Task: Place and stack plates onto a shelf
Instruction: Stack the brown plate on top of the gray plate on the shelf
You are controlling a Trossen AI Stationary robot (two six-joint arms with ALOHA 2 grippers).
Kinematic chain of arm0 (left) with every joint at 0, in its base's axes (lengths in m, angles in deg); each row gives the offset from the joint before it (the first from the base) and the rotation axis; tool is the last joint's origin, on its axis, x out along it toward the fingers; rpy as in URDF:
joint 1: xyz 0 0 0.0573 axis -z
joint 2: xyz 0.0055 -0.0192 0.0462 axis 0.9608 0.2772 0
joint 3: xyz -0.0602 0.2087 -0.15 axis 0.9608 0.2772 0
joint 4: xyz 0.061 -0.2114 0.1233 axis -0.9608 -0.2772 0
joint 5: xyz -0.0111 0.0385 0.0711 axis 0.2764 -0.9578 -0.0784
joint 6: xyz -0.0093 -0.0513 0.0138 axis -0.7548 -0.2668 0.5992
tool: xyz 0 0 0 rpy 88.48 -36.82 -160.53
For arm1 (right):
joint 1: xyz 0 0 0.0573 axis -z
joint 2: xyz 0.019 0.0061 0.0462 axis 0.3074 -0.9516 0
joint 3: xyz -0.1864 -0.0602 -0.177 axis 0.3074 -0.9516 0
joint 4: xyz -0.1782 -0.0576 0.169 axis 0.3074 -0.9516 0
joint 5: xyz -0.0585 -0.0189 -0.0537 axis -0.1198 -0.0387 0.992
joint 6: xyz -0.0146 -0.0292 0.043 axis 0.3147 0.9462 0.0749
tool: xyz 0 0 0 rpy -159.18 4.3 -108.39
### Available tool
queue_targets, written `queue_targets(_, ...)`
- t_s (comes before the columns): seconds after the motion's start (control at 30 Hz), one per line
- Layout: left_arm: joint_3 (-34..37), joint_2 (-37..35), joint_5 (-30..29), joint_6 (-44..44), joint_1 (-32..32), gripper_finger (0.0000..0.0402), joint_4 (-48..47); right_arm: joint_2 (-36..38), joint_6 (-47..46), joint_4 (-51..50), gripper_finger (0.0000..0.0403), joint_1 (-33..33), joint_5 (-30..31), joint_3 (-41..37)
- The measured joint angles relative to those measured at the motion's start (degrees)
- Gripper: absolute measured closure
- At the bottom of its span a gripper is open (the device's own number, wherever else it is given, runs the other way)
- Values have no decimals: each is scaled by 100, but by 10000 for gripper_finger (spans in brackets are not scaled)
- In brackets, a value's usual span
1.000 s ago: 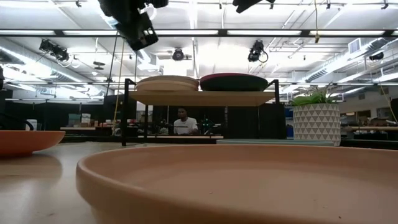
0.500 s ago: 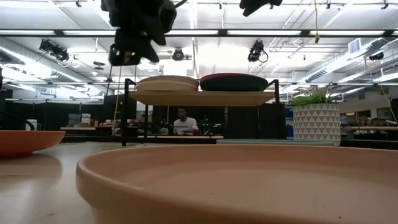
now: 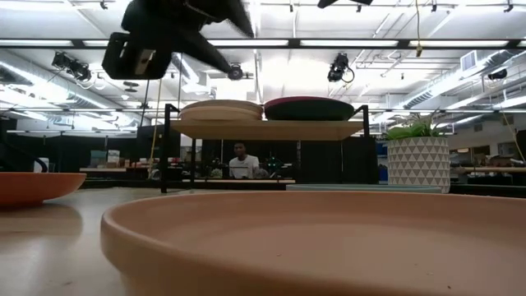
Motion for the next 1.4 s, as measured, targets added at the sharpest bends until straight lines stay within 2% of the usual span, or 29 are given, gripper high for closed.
queue_targets(0.07, -336, 348, -131, -7, 113, 260, -141, 0, 2, -132, 260, -92, -44, 0)
queue_targets(0.27, -1163, 1179, -714, -17, 230, 260, -1333, -2, 31, -441, 260, -377, -21, 3)
queue_targets(0.6, -1238, 1784, -847, -204, 270, 261, -1264, 2, -74, -550, 260, -601, 680, 21)
queue_targets(0.8, -1243, 1913, -898, -153, 362, 262, -1312, 9, -103, -539, 260, -618, 723, 31)
queue_targets(0.9, -1238, 1938, -947, -17, 418, 283, -1533, 9, -92, -537, 260, -613, 735, 31)
queue_targets(1.07, -1241, 1938, -831, 402, 407, 378, -1588, 9, -80, -536, 260, -613, 862, 31)
queue_targets(1.1, -1241, 1938, -817, 455, 401, 386, -1593, 9, -78, -532, 260, -608, 882, 31)
queue_targets(1.27, -1241, 1889, -904, 440, 323, 388, -1814, 9, -76, -528, 260, -570, 880, 31)
queue_targets(1.4, -1235, 1515, -1009, 774, 198, 393, -2119, 9, -95, -537, 260, -567, 866, 31)
